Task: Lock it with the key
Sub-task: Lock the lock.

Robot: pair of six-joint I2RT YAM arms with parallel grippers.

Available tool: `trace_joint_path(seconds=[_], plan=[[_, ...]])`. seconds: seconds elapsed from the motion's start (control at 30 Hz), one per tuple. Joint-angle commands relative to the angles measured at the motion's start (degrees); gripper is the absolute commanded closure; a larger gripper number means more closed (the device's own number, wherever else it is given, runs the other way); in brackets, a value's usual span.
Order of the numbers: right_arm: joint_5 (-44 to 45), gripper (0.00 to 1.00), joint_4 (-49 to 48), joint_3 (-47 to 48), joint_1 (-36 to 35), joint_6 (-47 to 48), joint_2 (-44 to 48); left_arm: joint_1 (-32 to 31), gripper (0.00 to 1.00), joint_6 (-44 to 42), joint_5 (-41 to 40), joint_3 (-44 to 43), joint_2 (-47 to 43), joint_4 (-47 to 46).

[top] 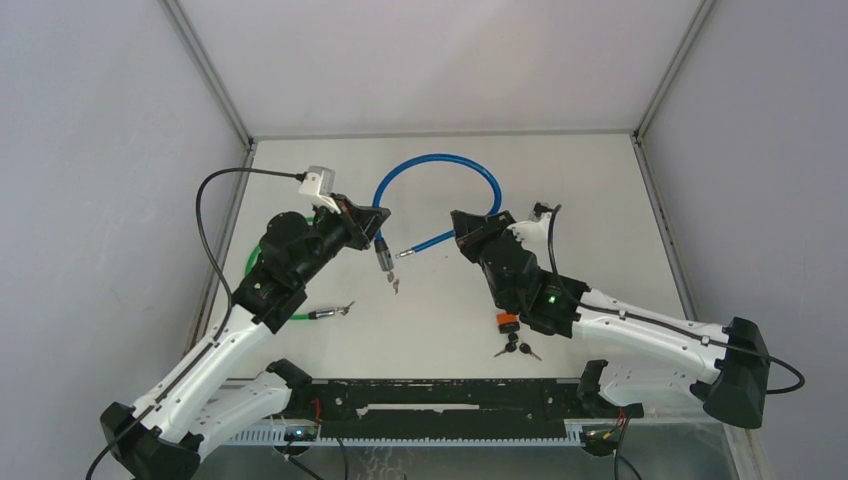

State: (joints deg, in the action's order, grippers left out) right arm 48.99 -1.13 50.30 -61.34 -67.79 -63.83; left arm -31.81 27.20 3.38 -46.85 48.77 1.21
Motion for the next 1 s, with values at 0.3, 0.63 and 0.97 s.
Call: trace_joint_path(seconds=[0.3,0.63,0.97], plan=[[2.3,1.0,-4.6,4.9,-1.0,-2.9,-1.2,0.4,1.0,4.0,-2.4,-5.0,1.0,-0.1],[3.3,1.0,-5.2,5.5,-1.4,-1.6,-2.2,0.4,1.0,4.3,-1.8,-4.6,0.2,0.2],[5.6,1.0,-3.1,7.7,-2.8,-0.7,-4.2,0.4,1.0,4.0,-1.1,-4.8,0.1,1.3]])
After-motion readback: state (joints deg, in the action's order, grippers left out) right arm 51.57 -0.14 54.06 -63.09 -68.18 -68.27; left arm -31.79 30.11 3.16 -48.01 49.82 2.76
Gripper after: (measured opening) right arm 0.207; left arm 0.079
